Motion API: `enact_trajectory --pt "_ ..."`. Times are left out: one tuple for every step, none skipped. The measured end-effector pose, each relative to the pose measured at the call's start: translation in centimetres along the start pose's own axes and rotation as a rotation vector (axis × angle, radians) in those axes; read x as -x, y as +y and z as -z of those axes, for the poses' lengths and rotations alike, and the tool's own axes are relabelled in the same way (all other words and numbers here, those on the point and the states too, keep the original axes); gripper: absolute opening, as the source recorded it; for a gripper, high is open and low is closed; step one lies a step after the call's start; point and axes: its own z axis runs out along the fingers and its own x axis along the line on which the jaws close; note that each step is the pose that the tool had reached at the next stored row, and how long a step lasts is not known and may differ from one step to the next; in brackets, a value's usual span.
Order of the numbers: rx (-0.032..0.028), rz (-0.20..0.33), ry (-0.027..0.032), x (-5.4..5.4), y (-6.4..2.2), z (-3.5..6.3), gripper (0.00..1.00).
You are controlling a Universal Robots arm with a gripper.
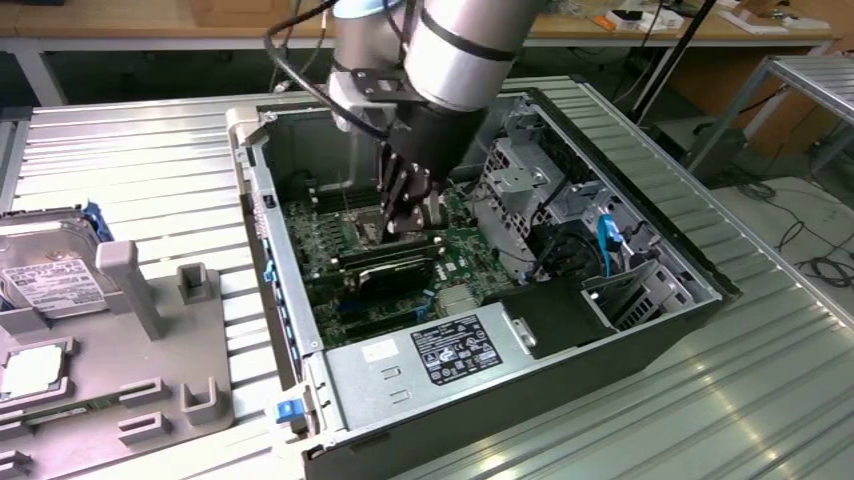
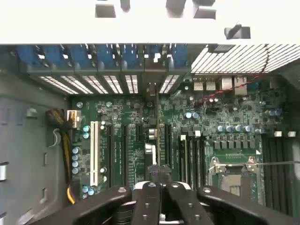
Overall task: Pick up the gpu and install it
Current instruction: 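Press down on the gpu until it lock into place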
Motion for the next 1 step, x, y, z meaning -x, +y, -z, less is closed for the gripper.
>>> enact_trajectory --pt "0.0005 0.000 0.0000 0.06 0.29 1.91 0.11"
